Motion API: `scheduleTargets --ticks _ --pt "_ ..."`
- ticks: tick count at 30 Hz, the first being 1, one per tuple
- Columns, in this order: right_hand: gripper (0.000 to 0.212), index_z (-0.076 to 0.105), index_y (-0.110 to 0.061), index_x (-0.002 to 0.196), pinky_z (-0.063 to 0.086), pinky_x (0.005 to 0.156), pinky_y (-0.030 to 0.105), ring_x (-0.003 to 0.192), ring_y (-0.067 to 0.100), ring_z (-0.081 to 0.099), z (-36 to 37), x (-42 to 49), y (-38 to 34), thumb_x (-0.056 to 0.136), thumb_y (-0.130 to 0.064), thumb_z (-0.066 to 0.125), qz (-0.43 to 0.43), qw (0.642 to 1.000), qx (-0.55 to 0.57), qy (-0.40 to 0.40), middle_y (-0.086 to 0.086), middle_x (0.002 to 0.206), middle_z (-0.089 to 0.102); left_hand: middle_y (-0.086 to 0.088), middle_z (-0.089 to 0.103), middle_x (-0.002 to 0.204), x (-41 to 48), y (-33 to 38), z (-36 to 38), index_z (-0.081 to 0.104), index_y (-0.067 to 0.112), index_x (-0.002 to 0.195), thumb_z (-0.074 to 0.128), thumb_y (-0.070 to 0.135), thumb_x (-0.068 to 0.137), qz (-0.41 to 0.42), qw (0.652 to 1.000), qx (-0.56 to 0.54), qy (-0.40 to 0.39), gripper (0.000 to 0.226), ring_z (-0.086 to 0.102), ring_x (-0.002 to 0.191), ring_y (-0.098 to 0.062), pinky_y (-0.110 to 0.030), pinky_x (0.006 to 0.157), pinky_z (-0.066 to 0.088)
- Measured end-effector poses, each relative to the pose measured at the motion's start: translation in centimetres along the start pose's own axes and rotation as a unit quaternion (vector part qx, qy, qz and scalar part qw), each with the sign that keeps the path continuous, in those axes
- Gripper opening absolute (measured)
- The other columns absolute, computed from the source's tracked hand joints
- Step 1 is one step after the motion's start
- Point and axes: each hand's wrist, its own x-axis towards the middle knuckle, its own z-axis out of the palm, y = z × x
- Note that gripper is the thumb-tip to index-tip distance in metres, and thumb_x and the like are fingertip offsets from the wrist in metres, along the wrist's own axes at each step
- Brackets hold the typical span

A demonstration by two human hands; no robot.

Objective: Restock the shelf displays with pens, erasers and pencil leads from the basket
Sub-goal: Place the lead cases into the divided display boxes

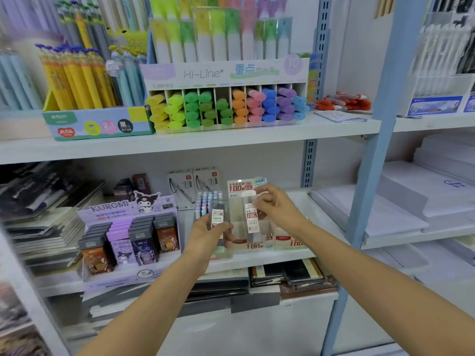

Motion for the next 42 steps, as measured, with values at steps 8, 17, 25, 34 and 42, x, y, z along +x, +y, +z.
scheduleTargets --ticks 8,17,25,34,42 --pt "0.017 0.046 -0.018 0.099 0.058 0.074 0.039 0.089 0.024 0.068 2.4 5.1 2.0 0.093 -0.006 0.057 -0.046 0.980 -0.100 0.165 0.010 0.101 0.067 -0.016 0.074 0.096 0.3 -0.7 -4.6 0.059 0.004 0.107 0.066 0.006 0.088 -0.009 0.999 -0.045 -0.010 0.020 0.071 0.084 -0.033 -0.043 0.077 0.058" --pt "0.022 0.046 -0.019 0.101 0.058 0.078 0.036 0.084 0.021 0.068 4.0 6.1 5.0 0.091 -0.007 0.061 -0.025 0.965 -0.247 0.081 0.003 0.089 0.067 -0.012 0.071 0.083 0.9 -1.6 -5.2 0.063 0.001 0.109 0.059 -0.007 0.089 -0.017 0.999 -0.027 -0.022 0.022 0.069 0.069 -0.022 -0.032 0.068 0.058" --pt "0.020 0.053 -0.013 0.110 0.051 0.083 0.024 0.091 0.013 0.062 4.0 5.5 4.7 0.092 -0.010 0.061 -0.080 0.956 -0.260 0.112 -0.003 0.096 0.062 -0.022 0.069 0.102 0.6 -1.2 -5.2 0.065 0.002 0.105 0.071 -0.010 0.078 -0.014 1.000 0.011 -0.013 0.031 0.071 0.070 -0.025 -0.029 0.065 0.059" --pt "0.016 0.071 -0.020 0.105 0.054 0.079 0.020 0.085 0.001 0.065 2.0 0.7 2.2 0.090 -0.021 0.065 -0.094 0.979 -0.170 -0.065 -0.011 0.094 0.071 -0.008 0.071 0.076 1.6 -1.1 -0.2 0.066 0.007 0.098 0.080 0.003 0.075 -0.005 0.998 0.027 0.057 0.027 0.064 0.052 -0.008 -0.019 0.050 0.052" --pt "0.023 0.061 -0.022 0.115 0.058 0.081 0.039 0.092 0.021 0.068 -2.3 -1.7 3.7 0.092 -0.024 0.063 -0.053 0.994 -0.081 -0.047 0.005 0.100 0.069 -0.008 0.070 0.079 2.1 -2.3 4.9 0.066 0.009 0.088 0.081 0.009 0.074 0.051 0.995 0.080 0.021 0.020 0.067 0.073 -0.020 -0.029 0.066 0.055"
